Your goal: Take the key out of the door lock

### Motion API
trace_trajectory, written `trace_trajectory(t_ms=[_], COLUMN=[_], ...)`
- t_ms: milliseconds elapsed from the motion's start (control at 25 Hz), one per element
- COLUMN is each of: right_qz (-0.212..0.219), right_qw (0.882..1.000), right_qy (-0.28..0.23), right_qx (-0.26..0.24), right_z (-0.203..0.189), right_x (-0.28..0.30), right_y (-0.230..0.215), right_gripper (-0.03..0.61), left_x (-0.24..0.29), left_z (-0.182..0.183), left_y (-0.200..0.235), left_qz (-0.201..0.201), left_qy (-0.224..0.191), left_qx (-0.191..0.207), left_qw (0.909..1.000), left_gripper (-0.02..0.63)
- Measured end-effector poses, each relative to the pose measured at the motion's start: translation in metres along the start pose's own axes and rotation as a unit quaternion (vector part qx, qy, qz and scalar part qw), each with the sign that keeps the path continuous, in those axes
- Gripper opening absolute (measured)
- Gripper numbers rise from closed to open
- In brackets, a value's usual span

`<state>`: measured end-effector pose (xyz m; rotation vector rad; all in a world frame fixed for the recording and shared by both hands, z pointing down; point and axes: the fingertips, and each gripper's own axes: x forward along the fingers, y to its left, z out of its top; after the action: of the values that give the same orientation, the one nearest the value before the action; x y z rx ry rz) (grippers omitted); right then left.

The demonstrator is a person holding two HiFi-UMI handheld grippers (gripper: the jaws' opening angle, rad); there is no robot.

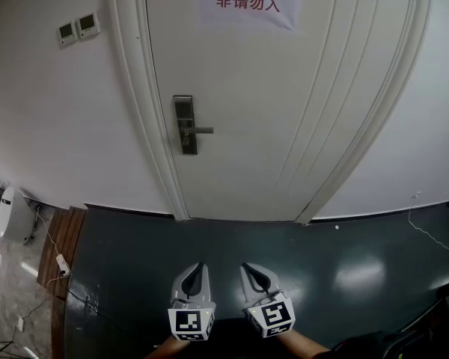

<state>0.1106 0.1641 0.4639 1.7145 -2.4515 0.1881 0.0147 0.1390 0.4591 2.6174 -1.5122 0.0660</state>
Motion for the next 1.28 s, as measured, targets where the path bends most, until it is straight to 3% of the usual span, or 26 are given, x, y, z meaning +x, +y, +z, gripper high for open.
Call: trace_trajectory(t_ms=[600, 1000, 1280], right_qz=[-0.027, 0.007, 0.035], right_qw=[1.000, 1.000, 0.999], right_qy=[-0.003, 0.007, 0.013], right_qx=[-0.006, -0.012, 0.000], right_z=[0.021, 0.030, 0.030], right_x=[0.062, 0.129, 0.197], right_y=[0.051, 0.073, 0.057], right_gripper=[-0.009, -0.009, -0.009], left_x=[-0.019, -0.012, 0.034], left_z=[0.009, 0.008, 0.008], left_y=[0.102, 0.165, 0.205], left_qz=[0.005, 0.047, 0.077], left_qy=[-0.017, -0.009, 0.004], left_qx=[0.009, -0.013, -0.011], left_qw=[0.9998, 0.9988, 0.9969], left_gripper=[0.018, 0.018, 0.018])
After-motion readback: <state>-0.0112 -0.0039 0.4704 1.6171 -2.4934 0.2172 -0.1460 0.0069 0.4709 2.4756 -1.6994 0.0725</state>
